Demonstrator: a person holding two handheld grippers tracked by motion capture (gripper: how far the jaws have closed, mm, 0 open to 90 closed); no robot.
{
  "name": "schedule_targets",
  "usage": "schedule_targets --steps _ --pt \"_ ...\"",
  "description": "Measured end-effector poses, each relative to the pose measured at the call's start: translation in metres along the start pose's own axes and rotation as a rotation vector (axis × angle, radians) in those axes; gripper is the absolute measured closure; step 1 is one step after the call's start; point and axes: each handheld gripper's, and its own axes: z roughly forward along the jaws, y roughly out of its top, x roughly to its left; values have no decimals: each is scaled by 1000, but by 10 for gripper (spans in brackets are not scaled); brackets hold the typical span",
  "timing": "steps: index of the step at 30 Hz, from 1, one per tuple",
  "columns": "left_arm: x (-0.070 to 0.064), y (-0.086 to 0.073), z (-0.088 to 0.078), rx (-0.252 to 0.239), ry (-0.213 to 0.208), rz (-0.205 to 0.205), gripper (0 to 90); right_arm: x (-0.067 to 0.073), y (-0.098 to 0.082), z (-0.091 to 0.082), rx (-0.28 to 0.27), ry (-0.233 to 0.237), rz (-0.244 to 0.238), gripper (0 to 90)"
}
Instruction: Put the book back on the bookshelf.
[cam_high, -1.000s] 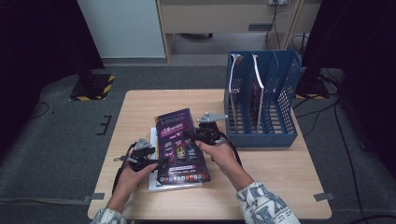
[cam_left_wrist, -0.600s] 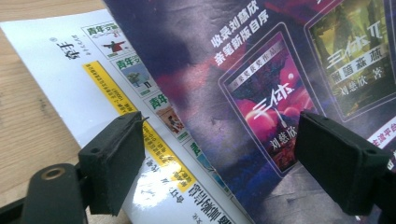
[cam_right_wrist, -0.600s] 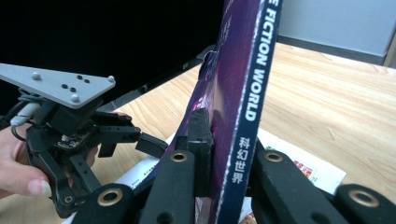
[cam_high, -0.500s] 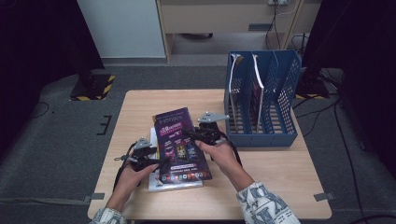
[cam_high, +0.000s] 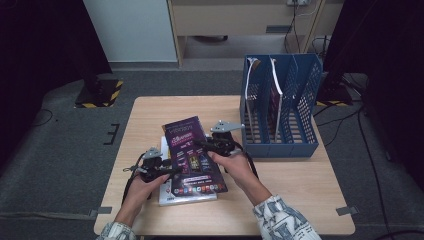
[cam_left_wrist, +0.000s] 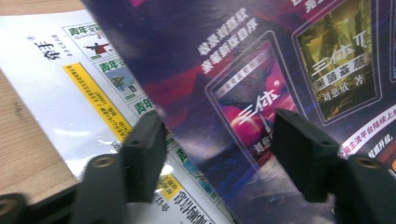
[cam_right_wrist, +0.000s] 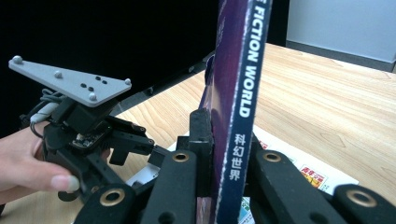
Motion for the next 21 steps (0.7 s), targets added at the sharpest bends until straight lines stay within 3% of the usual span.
schedule_targets --steps 6,11,21 --pt "3 2 -1 0 14 -26 590 -1 -1 -1 0 5 1 838" --pt "3 4 -5 -1 40 -7 743 -2 0 -4 -10 7 0 839" --pt "-1 7 -11 -14 66 42 788 -3 1 -9 -9 -2 -20 833"
